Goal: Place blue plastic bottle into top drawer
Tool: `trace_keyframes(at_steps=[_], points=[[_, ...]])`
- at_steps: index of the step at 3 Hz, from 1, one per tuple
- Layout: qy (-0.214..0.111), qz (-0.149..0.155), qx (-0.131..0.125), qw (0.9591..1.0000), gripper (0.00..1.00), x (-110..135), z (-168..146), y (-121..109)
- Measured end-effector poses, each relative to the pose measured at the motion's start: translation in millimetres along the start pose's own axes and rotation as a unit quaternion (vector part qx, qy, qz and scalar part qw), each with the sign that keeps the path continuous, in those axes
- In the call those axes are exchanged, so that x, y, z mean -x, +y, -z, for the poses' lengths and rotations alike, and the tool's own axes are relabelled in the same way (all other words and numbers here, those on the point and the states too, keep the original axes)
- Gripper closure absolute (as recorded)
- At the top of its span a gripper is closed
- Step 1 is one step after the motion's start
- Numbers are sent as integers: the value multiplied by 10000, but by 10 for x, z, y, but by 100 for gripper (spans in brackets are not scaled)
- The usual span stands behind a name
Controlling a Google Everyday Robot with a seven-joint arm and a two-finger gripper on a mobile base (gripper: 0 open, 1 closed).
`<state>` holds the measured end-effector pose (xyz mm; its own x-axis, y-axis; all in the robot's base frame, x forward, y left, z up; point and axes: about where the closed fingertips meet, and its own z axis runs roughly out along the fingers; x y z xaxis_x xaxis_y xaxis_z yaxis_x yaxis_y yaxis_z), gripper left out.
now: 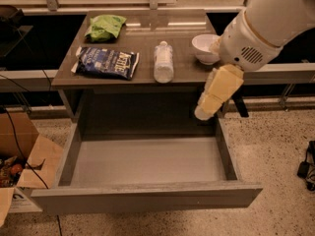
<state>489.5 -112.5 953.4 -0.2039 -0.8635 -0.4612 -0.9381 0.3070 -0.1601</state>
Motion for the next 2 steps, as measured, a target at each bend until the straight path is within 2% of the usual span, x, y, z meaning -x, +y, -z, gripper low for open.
trace_keyframes(at_steps=[1, 2], points=[[-359, -239, 98, 9990, 0, 276, -509, -416], [-349, -273, 75, 9990, 0, 281, -522, -415]])
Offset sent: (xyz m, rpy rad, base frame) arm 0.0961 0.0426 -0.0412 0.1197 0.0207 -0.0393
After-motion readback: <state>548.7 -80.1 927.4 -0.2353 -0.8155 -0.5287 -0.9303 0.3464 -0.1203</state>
